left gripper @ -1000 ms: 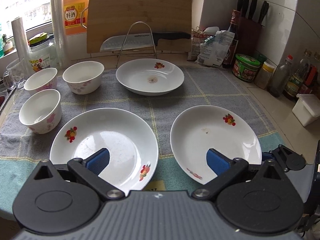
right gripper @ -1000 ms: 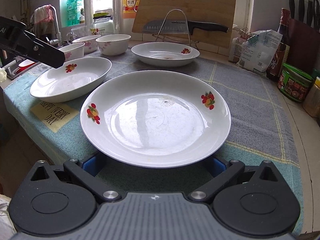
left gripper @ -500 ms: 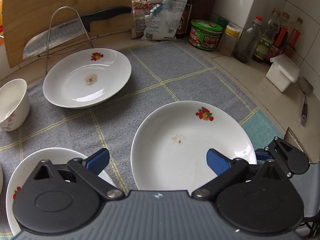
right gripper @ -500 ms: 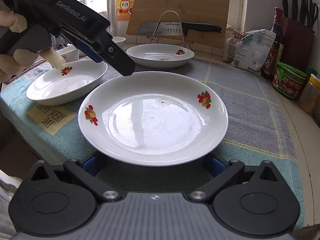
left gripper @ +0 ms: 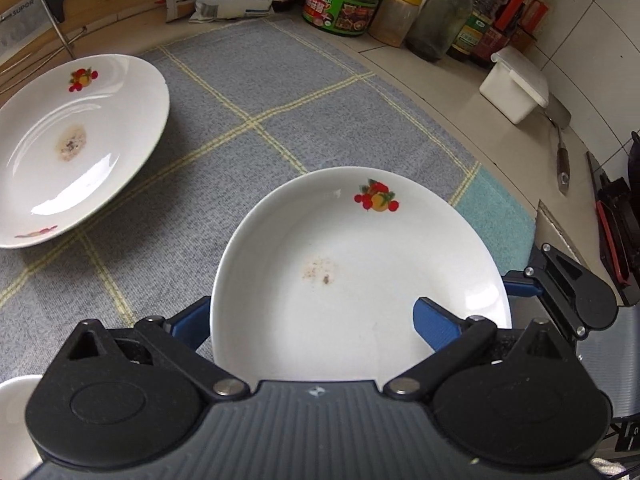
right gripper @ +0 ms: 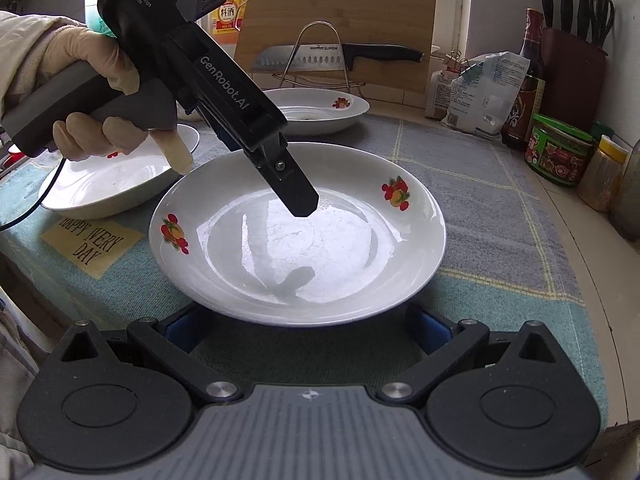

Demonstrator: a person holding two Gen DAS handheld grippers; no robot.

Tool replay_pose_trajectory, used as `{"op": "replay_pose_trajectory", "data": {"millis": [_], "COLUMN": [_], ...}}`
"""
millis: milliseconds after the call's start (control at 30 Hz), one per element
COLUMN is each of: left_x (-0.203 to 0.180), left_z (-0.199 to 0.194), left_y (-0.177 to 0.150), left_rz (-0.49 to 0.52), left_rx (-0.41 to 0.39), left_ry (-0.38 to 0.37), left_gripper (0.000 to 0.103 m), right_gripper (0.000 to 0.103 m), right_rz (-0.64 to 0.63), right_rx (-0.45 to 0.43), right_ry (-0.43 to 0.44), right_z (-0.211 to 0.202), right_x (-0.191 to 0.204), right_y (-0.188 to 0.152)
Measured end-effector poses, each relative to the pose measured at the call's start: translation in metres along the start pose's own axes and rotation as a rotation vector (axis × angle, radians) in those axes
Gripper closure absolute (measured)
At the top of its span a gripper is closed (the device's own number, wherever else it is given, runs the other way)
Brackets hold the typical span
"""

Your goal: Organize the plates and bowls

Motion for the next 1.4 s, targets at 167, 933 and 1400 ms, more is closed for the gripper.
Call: {"op": "replay_pose_trajectory", "data": {"millis": [167, 933, 1400], "left_x": [0.002, -0.002, -0.005], "left_z": [0.000, 0.010, 0.014], "left_y": [0.004, 0.013, 0.018], "left_rz": [0.035, 0.076, 0.100], "left_rx": [0.028, 0.164, 0.209], "left_ry": [-0.051, -0.053, -0.058], "left_gripper": [0.001, 0.002, 0.003], "right_gripper": [0.000, 0.000, 0.000], "right_rz": [0.016, -0.074, -0.100], "right_rx": [0.026, -0.007, -0.014], "right_ry": [-0.011, 0.085, 0.126], "right_z": [0.002, 0.006, 0.007], "right_x": [-0.001, -0.001, -0.004], "right_y": [0.001, 0.005, 0.006]}}
Point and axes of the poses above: each gripper's, at about its wrist camera, not at the fingertips, and z roughly the way its jaws point, x to its left, y to its top, the point moved 10 cm from there along z, roughly the way its jaws point, and after that the axes turned 13 degrees about -z, right-handed, at the moved point
